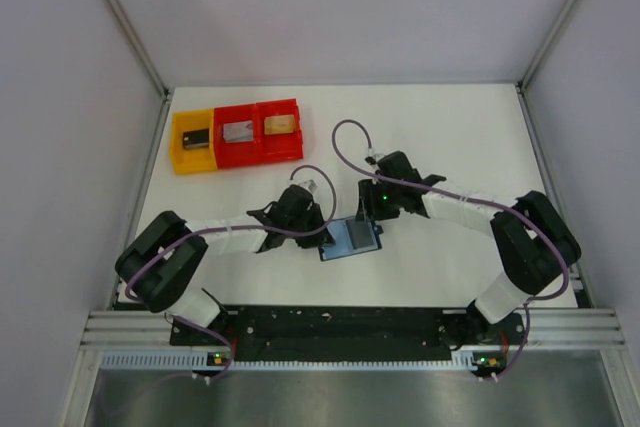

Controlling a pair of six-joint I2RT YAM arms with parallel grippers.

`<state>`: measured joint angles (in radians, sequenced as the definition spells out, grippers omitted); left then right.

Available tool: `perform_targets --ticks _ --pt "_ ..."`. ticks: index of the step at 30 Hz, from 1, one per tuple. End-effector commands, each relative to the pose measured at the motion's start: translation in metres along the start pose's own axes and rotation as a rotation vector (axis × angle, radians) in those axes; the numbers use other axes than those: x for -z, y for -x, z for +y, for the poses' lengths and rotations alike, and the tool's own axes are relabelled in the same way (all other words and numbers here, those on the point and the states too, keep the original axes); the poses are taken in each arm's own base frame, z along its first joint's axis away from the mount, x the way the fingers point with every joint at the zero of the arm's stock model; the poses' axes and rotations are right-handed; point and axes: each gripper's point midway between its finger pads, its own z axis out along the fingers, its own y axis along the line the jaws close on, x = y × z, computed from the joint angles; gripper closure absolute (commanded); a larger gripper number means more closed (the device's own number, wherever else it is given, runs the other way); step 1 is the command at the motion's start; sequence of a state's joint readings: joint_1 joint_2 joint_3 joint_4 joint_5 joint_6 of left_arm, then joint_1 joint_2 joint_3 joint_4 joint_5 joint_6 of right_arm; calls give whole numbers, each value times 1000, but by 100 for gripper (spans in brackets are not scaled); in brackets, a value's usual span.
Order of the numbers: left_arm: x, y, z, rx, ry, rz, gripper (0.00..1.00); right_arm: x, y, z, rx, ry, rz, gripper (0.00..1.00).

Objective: Take the credit cards out of the card holder
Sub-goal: Remove the credit card from the card holder.

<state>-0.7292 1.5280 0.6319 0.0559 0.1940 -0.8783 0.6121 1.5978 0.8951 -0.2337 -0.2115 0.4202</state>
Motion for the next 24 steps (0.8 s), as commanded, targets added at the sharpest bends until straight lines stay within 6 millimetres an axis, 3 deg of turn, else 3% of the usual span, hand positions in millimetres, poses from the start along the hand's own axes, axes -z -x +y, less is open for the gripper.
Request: perform_targets --ticks 1,24 --pt "-3 -13 17 7 50 35 83 1 0 2 6 10 -7 52" --pt "-2 -15 16 17 41 37 83 -10 -17 -4 -14 1 48 57"
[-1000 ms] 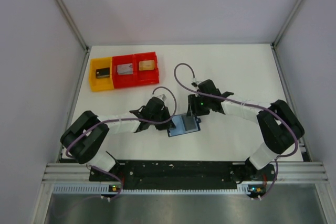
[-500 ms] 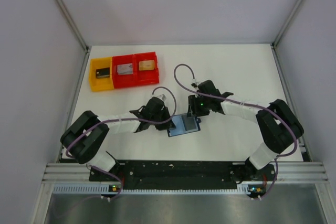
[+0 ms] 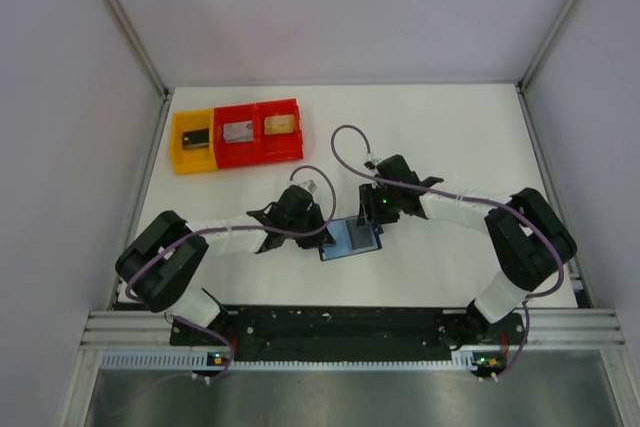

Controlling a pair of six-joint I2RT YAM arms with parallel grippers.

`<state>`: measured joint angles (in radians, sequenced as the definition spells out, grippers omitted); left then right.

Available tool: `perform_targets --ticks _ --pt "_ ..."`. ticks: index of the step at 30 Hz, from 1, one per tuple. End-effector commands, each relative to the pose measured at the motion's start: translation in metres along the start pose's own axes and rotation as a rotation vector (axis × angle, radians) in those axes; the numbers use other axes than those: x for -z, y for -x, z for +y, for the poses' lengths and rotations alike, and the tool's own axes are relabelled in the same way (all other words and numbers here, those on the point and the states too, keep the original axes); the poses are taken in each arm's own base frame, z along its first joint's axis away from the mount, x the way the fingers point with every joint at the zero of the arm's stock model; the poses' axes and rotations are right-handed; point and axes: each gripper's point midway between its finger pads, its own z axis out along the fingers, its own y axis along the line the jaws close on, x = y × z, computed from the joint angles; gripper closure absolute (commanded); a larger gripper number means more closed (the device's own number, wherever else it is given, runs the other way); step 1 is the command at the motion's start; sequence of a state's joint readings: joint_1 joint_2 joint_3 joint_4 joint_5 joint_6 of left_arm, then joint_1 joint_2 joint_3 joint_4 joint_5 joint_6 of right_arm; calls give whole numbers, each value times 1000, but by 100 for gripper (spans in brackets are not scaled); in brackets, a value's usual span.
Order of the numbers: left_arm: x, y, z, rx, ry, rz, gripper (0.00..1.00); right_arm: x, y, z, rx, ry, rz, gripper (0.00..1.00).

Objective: Take the credit cards out of the card holder
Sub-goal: Remove the credit card from the card holder.

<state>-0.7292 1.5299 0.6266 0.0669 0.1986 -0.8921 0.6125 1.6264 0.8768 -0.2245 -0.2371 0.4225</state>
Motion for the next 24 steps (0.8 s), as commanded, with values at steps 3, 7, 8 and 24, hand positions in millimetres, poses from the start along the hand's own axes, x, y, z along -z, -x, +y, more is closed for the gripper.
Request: perform_targets --ticks 3,7,8,24 --pt "-2 -15 18 5 49 38 83 -2 -4 0 -4 -1 9 57" --pt "-1 -14 16 6 45 35 83 -1 -4 6 1 21 14 57" --pt "-1 -14 16 6 45 35 83 0 -3 8 5 27 10 57" --pt "-1 -14 15 4 40 37 83 24 17 42 53 98 -41 59"
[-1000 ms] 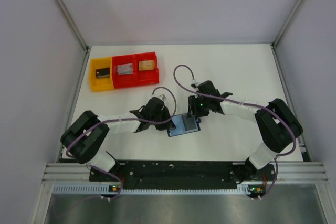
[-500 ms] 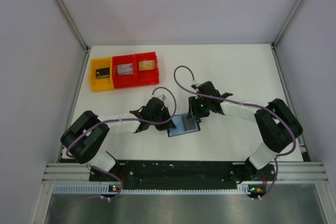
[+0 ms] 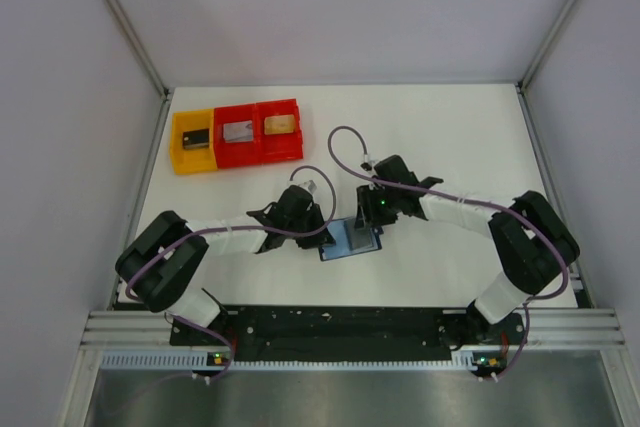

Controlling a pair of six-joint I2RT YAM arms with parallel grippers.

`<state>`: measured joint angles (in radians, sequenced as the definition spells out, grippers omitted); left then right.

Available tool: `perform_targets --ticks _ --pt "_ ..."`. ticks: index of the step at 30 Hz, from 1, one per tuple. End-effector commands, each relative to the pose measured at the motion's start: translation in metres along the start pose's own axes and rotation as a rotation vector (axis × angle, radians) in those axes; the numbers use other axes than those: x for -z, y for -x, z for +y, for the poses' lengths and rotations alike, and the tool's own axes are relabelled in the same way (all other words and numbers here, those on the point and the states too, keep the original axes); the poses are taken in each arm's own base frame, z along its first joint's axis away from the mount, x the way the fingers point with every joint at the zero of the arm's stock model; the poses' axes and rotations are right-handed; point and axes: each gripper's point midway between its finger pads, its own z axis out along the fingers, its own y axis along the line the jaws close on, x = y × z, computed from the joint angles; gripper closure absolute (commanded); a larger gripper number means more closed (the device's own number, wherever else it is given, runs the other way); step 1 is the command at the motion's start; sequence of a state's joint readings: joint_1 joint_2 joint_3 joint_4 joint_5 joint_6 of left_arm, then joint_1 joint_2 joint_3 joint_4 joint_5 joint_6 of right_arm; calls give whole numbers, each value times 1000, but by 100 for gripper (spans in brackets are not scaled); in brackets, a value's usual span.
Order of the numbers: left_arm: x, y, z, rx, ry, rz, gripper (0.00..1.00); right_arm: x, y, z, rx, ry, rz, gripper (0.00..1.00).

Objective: Take the credit cards out of the card holder
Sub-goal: Remove the credit card from the card holder.

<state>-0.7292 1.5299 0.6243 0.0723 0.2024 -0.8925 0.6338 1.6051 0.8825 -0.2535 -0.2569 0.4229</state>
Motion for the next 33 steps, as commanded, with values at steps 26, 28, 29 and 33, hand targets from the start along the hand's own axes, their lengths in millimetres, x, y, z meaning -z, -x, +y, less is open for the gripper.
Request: perform_targets --ticks 26,28,29,33 --pt "25 -2 19 83 51 -97 83 8 12 94 51 268 -19 57" --pt "31 3 18 83 51 -126 83 7 12 89 46 248 -28 58" --pt "36 6 15 81 45 -144 82 8 14 84 37 238 -36 58" --pt "52 14 14 78 55 -196 81 8 16 75 24 227 -45 58"
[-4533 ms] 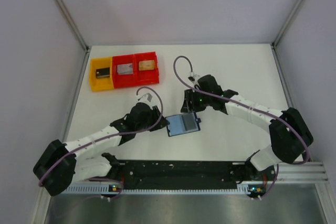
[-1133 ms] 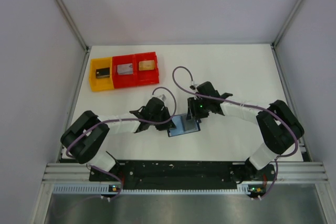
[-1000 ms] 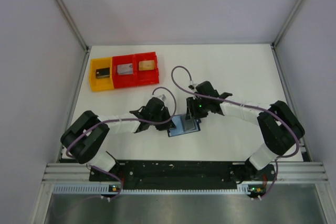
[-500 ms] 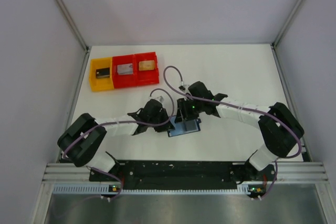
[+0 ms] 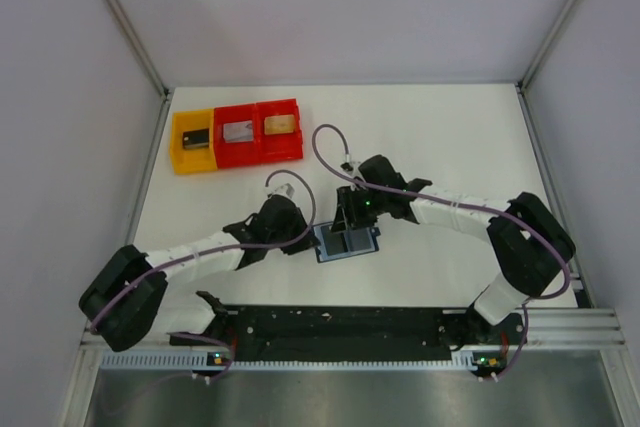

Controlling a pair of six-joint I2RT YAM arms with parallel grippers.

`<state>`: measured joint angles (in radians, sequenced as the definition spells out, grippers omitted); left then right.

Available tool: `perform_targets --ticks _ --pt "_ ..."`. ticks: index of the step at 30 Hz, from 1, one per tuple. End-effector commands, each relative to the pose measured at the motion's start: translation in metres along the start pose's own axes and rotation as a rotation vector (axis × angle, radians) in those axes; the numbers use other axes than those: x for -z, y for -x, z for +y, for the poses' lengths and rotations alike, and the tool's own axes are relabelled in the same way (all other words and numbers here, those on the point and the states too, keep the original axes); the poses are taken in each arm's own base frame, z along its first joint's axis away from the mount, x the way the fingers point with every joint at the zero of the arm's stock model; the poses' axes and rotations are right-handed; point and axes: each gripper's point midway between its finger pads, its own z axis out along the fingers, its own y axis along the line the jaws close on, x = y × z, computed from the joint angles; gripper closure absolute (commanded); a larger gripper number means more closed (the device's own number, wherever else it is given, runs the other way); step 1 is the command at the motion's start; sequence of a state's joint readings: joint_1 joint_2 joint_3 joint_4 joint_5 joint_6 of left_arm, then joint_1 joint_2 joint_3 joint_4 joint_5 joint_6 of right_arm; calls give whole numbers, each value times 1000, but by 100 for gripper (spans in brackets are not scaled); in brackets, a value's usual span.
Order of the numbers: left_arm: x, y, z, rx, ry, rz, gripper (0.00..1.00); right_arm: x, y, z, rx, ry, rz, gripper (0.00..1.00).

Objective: Take the credit cards out of the card holder
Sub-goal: Remove the credit card from the card holder.

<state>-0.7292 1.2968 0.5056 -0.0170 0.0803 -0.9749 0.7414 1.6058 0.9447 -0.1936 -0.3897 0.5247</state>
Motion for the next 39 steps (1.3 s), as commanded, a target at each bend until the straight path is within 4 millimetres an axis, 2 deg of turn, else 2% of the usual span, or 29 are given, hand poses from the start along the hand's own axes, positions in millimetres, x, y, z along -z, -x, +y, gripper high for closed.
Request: perform_targets --ticks 1,6,11,14,20,25,30,33,39 --pt "18 17 -8 -5 -14 -93 81 3 12 -3 11 12 -55 58" --pt "26 23 -40 -56 -128 -82 81 0 13 -12 -28 21 -76 60" --pt "12 20 -64 -76 -188 -2 82 -5 14 -16 -63 70 -104 62" --pt "-1 21 -55 -79 -139 7 84 -10 10 -22 -88 76 -99 63" --pt "-19 9 -26 -53 -41 41 92 -15 3 -39 -120 42 -106 65" --pt "-25 -3 -6 -39 7 66 98 -19 -6 -48 -137 41 -94 65" --pt "-26 -15 11 -14 37 92 100 -26 -12 -44 -146 100 -76 67" --pt "-27 -22 15 2 37 108 100 -30 -15 -42 -169 136 -68 68" --pt "-27 -25 22 20 50 111 100 -28 -15 -41 -202 196 -92 77"
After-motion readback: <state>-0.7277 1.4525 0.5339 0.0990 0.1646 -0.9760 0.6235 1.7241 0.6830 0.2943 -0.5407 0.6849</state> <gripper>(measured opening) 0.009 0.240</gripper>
